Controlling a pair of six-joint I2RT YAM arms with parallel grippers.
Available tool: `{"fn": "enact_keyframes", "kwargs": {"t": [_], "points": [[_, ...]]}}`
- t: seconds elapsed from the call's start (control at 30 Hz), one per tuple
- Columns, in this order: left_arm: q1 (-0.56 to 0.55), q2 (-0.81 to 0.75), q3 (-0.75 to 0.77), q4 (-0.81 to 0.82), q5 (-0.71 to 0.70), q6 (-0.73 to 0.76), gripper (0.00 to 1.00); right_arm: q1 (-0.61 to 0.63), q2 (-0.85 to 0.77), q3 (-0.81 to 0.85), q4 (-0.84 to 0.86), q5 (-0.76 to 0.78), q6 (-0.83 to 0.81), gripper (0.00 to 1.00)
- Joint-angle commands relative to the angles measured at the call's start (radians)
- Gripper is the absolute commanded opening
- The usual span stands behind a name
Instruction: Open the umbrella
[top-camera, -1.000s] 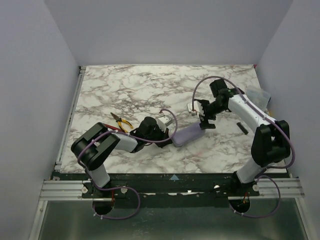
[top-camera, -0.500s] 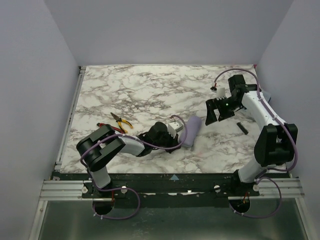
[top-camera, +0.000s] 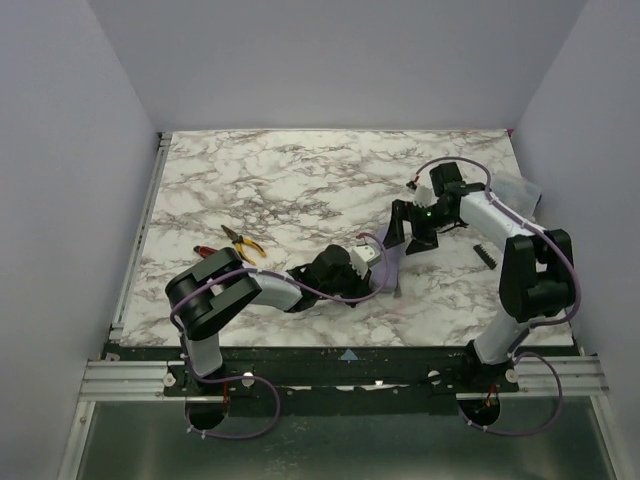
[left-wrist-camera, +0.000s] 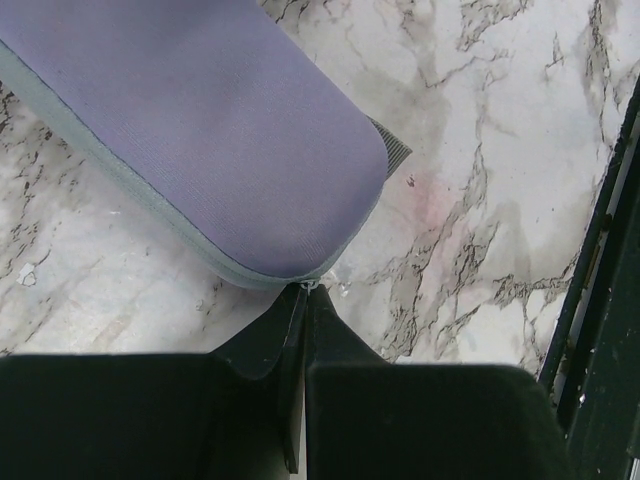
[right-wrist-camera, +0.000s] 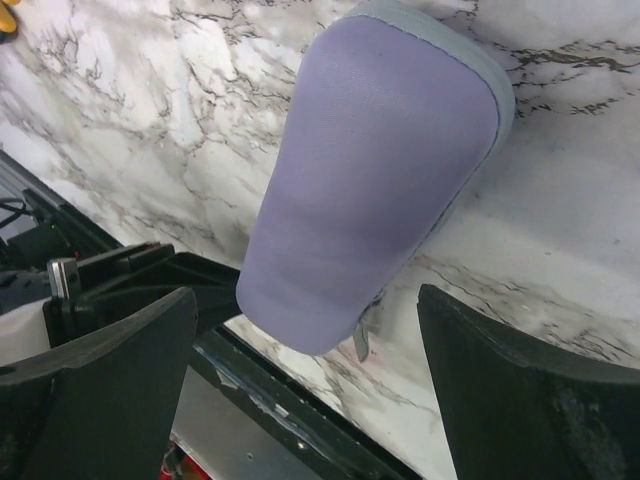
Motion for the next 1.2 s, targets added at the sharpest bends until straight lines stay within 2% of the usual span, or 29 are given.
{"fn": "enact_keyframes", "kwargs": {"t": [0.0,0.1,0.23,0.47,0.57,0.67,0.97,1.17], "points": [[-0.008,0.021,0.025,0.006,-0.018,0.025,0.0,0.049,0.023,-0.046,0.168,0.067,0.116,0.92],[-0.009,0.03,0.036,-0.004,-0.027,0.032,0.0,0.093,0.059,-0.036,0.187,0.101,0.11,0.88],[-0.009,0.02,0.024,-0.009,-0.023,0.042,0.0,0.101,0.099,-0.04,0.17,0.179,0.078,0.76],[-0.002,-0.034,-0.042,-0.025,-0.051,0.047,0.0,0.101,0.152,-0.037,0.166,0.251,0.003,0.34],[0.022,-0.059,-0.068,-0.04,-0.068,0.05,0.0,0.101,0.149,-0.041,0.183,0.27,-0.051,0.2],[0.058,-0.071,-0.07,-0.069,-0.075,0.075,0.0,0.101,0.146,-0.043,0.188,0.262,-0.109,0.14],[0.118,-0.038,0.001,-0.085,-0.057,0.136,0.0,0.147,0.13,-0.041,0.168,0.185,-0.31,0.08],[0.215,0.023,0.076,-0.124,-0.02,0.012,0.0,0.159,0.131,-0.026,0.134,0.147,-0.419,0.08]]}}
